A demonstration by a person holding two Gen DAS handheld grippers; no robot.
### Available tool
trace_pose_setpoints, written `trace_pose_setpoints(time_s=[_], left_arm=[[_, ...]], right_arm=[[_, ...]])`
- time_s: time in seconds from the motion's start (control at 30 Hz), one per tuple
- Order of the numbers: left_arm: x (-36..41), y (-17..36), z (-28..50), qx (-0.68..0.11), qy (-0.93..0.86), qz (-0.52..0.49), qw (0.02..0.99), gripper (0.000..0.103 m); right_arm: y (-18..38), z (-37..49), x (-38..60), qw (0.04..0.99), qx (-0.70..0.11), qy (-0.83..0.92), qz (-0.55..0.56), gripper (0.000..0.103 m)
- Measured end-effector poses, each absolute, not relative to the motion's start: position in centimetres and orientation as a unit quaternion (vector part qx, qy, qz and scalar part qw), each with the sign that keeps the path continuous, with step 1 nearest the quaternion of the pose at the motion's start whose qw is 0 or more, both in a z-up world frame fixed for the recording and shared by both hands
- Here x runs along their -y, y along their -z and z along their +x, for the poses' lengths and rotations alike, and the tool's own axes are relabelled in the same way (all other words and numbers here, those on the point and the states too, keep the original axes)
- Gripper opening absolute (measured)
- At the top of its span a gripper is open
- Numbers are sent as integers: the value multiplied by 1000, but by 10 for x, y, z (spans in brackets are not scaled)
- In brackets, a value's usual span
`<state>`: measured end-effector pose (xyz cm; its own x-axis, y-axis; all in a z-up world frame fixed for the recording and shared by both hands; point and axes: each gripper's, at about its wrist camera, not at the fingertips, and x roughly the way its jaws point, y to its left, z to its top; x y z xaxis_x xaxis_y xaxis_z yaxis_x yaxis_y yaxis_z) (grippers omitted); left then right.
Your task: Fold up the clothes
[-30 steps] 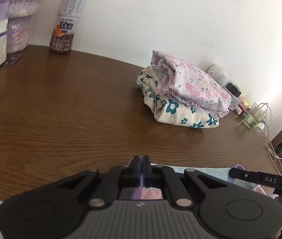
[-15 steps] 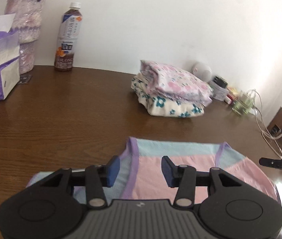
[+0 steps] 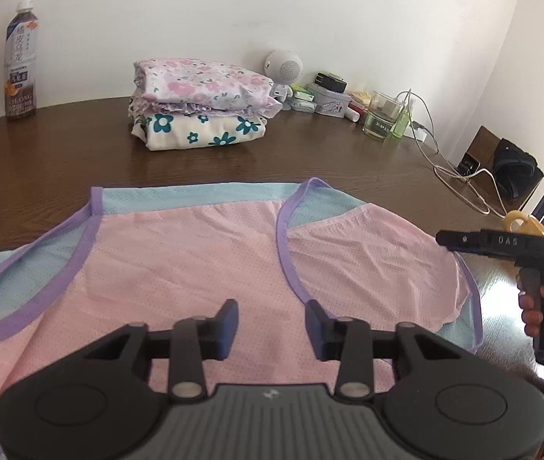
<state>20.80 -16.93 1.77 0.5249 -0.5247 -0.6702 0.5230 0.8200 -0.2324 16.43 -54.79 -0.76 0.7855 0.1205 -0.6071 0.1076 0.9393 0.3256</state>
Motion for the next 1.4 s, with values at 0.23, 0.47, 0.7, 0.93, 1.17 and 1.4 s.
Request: trace_pose_setpoints(time_s=[0.23,0.47,0.7,0.93,1.17,1.4], left_arm=[[170,-12,204,-379,274,-8,884,16],[216,-29,219,-382,292,0,877,25],[292,-36,255,-416,334,-3,846,31],[341,-11,262,-433,339,45,834,9],[314,-3,246,-416,341,57,841,3],[311,-6,207,-342,390,227,824,4]], right_arm=[[10,168,571,926,-332,13,179,41],[4,170,527,939,-328,-44,89,2],[0,168,469,939,-325,-108,-23,1],[1,155,449,936,-319,-130,-67,2],[1,144,474,934,-324,-151,-1,12],[3,148,455,923,-335,-174,-72,33]])
